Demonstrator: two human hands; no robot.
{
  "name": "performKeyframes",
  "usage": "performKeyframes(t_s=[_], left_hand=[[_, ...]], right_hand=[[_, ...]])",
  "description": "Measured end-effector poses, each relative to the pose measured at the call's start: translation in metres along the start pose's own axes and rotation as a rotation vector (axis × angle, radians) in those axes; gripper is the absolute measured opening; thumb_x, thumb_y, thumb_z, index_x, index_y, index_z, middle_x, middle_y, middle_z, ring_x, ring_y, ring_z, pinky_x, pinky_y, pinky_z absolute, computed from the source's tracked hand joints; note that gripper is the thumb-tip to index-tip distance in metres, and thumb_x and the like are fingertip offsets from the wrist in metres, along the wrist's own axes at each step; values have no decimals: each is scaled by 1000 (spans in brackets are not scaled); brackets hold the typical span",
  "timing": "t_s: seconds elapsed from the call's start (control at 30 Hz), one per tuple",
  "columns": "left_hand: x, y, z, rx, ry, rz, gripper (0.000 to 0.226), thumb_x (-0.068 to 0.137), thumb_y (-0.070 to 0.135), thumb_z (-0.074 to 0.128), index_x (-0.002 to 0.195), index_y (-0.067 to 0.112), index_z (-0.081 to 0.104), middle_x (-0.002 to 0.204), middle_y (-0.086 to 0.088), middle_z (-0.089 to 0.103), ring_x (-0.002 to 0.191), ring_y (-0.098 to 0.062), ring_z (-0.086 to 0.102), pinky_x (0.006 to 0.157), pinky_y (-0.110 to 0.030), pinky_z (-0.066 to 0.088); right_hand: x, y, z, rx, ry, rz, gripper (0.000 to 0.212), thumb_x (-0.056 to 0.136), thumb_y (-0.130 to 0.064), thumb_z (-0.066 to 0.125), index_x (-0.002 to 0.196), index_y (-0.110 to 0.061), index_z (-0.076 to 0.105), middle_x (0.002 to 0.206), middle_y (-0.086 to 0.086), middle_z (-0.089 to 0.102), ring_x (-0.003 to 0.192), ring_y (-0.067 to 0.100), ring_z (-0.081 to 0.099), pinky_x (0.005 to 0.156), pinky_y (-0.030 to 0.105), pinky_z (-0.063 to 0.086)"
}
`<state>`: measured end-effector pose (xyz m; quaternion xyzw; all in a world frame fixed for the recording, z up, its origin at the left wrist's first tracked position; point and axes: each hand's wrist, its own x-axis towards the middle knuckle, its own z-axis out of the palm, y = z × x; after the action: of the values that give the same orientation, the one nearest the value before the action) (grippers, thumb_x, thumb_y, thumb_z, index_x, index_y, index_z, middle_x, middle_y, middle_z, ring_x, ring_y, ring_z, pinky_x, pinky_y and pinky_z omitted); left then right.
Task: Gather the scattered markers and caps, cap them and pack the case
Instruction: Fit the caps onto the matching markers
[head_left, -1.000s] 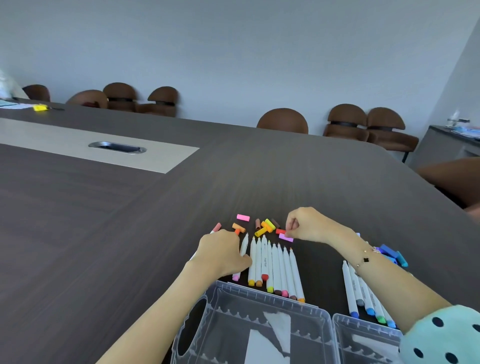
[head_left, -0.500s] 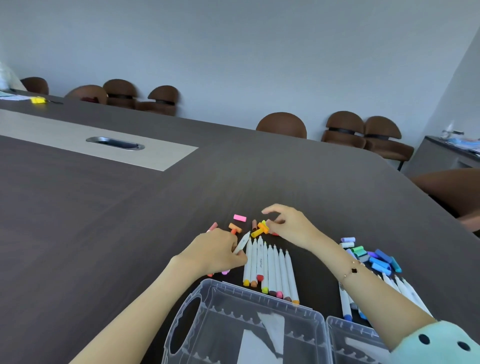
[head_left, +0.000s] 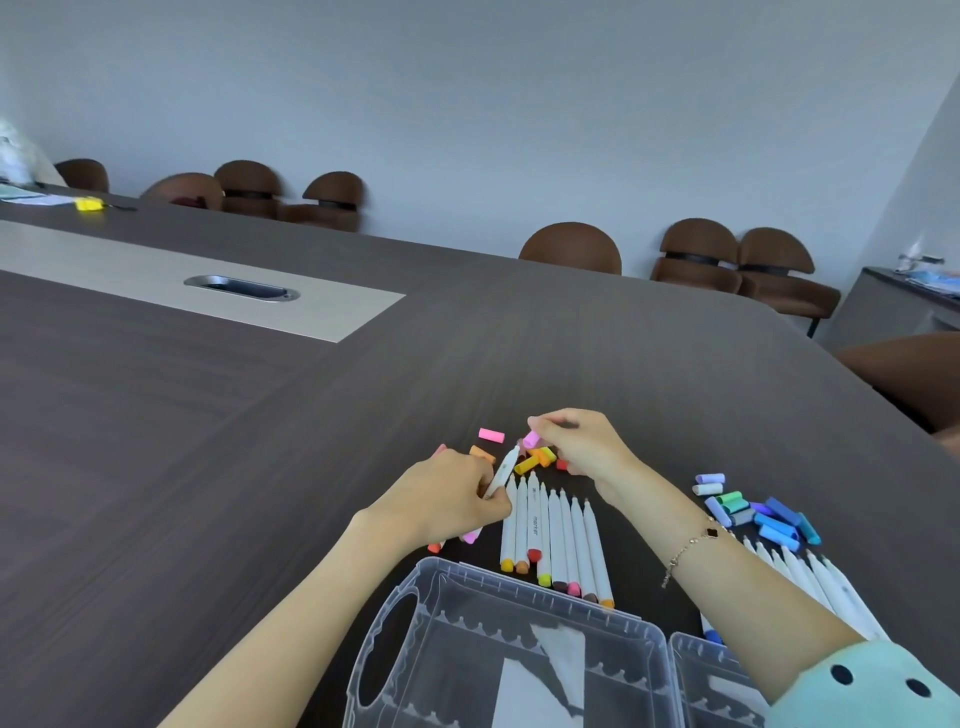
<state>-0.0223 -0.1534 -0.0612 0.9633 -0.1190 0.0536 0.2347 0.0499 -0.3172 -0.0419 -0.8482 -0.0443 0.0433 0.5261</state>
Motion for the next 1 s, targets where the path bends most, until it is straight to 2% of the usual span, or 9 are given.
performKeyframes(t_s=[0.17, 0.33, 0.4, 0.5, 0.67, 0.73, 0.83, 0.93, 1.0], left_hand=[[0, -1, 4, 6, -8, -6, 32, 91, 38, 49, 67, 17, 50, 49, 5, 46, 40, -11, 41, 81, -23, 31], [0, 0, 1, -22, -10, -7, 33, 91, 37, 50, 64, 18, 48, 48, 6, 45, 37, -10, 39, 72, -23, 40], [-1, 1, 1, -17, -19, -2, 33, 91, 37, 50, 66, 17, 49, 49, 5, 46, 39, -10, 39, 74, -21, 35], [-1, 1, 3, -12, -44, -10, 32, 92, 37, 49, 70, 14, 53, 50, 4, 47, 41, -11, 41, 79, -23, 30], [-1, 5, 2, -46, -26, -25, 30, 92, 32, 52, 65, 23, 44, 52, 7, 47, 42, -10, 42, 78, -21, 44], [1, 6, 5, -61, -23, -38, 32, 92, 27, 53, 63, 23, 43, 50, 6, 43, 41, -10, 40, 70, -11, 32], [2, 7, 7, -40, -8, -51, 34, 93, 24, 51, 61, 22, 39, 51, 5, 38, 40, -11, 37, 65, -9, 23], [5, 9, 9, -25, 25, -65, 35, 94, 24, 51, 61, 22, 39, 52, 3, 38, 41, -11, 36, 64, -11, 36], [6, 12, 9, -18, 53, -91, 34, 94, 27, 51, 62, 20, 42, 53, 1, 39, 42, -11, 35, 62, -23, 48]], right_hand=[[-3, -1, 0, -72, -106, -9, 20, 91, -31, 61, 105, -18, 66, 107, -2, 57, 103, 16, 51, 81, 30, 44], [-1, -1, 3, 9, 49, -8, 14, 91, -30, 61, 97, -19, 67, 105, -3, 59, 100, 13, 52, 78, 28, 43], [0, -1, 4, 6, 48, -7, 14, 91, -30, 61, 97, -19, 67, 104, -3, 60, 98, 12, 51, 76, 27, 42], [0, 0, 6, -40, 17, -33, 10, 91, -30, 61, 91, -21, 65, 96, -6, 58, 94, 10, 50, 83, 30, 45], [-2, 0, 12, -137, -69, -84, 14, 91, -30, 61, 90, -16, 66, 85, -7, 58, 79, 7, 52, 72, 23, 42], [-1, 0, 14, -162, -58, -104, 13, 92, -28, 60, 87, -16, 64, 82, -7, 58, 77, 7, 52, 69, 22, 42], [1, -2, 17, -157, -35, -121, 12, 92, -24, 60, 85, -15, 63, 75, -7, 59, 74, 7, 55, 68, 20, 42], [4, -4, 19, -148, -11, -144, 11, 92, -22, 60, 87, -13, 65, 72, -7, 61, 72, 6, 58, 71, 21, 43], [7, -8, 17, -220, -30, -200, 13, 93, -22, 58, 92, -12, 67, 77, -6, 64, 74, 6, 60, 71, 20, 47]])
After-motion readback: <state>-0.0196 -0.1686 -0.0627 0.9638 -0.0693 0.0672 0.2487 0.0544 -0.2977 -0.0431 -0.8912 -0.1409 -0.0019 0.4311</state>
